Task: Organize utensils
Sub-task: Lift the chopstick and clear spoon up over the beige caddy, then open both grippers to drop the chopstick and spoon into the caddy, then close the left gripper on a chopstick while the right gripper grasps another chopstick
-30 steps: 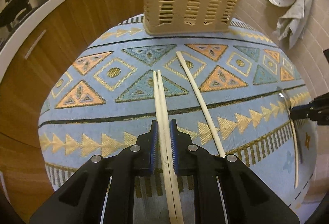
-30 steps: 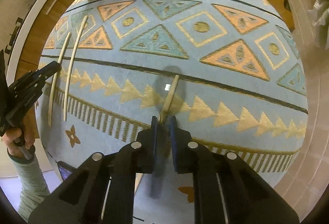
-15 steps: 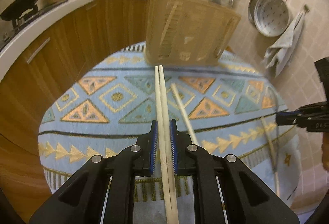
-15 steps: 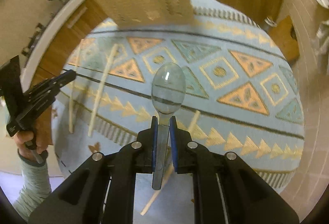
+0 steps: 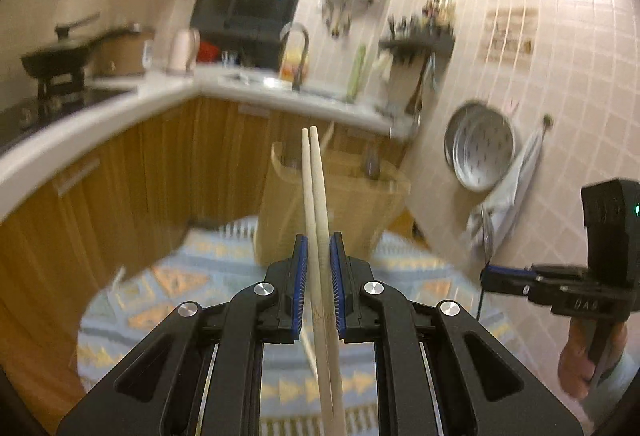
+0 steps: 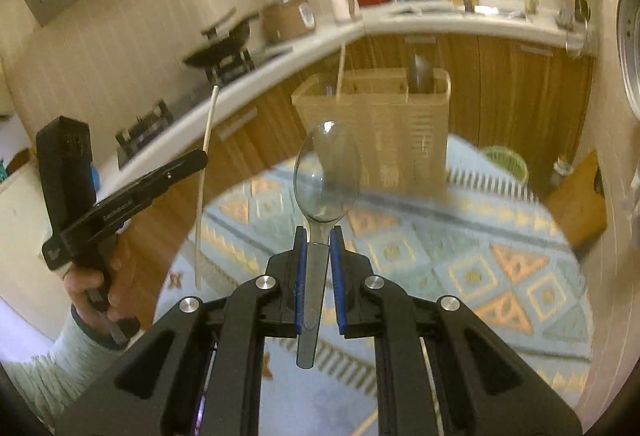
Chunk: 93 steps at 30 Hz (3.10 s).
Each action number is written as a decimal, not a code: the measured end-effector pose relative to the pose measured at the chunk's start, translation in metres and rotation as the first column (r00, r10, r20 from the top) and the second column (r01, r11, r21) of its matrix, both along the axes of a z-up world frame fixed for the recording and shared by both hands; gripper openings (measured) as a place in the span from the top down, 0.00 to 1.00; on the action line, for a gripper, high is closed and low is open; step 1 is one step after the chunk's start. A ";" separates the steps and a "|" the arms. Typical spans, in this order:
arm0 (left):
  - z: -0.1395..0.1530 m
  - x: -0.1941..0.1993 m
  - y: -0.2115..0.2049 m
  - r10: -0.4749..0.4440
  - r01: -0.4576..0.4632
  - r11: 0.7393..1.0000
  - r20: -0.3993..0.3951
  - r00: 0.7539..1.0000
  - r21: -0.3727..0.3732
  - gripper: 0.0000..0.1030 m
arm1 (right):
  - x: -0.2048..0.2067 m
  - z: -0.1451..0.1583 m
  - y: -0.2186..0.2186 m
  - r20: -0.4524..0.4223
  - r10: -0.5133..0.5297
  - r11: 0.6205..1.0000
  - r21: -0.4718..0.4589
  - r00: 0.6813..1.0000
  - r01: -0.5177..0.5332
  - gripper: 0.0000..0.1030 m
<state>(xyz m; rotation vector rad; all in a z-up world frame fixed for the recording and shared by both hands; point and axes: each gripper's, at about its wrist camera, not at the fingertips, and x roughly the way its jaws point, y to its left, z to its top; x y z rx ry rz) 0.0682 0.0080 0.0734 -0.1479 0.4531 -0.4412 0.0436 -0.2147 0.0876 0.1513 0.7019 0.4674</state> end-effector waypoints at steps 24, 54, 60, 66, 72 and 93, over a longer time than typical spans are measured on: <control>0.067 0.113 -0.069 0.208 -0.189 0.978 0.395 0.895 -0.088 0.90 | 0.139 0.061 -0.042 0.335 -0.316 0.946 0.037 0.887 0.323 0.90; 0.022 0.085 -0.037 0.200 -0.203 0.979 0.313 0.928 -0.023 0.66 | 0.119 0.002 -0.016 0.227 -0.234 0.961 -0.096 0.945 0.261 0.83; 0.044 0.057 -0.010 0.134 -0.119 0.990 0.219 0.967 -0.082 0.66 | 0.082 0.023 -0.012 0.162 -0.202 0.965 -0.134 0.966 0.224 0.68; 0.051 0.029 0.000 0.106 -0.102 0.994 0.123 0.987 -0.037 0.66 | 0.046 0.009 0.001 -0.010 -0.155 0.964 -0.220 0.988 0.149 0.67; 0.024 0.025 -0.008 0.008 -0.004 0.999 -0.081 0.997 0.044 0.66 | 0.028 -0.030 -0.003 -0.312 -0.196 0.967 -0.219 0.930 0.131 0.67; -0.101 0.053 -0.053 -0.108 0.239 0.953 -0.524 0.845 0.189 0.66 | -0.002 -0.137 -0.020 -0.606 -0.280 0.941 -0.325 0.745 0.089 0.76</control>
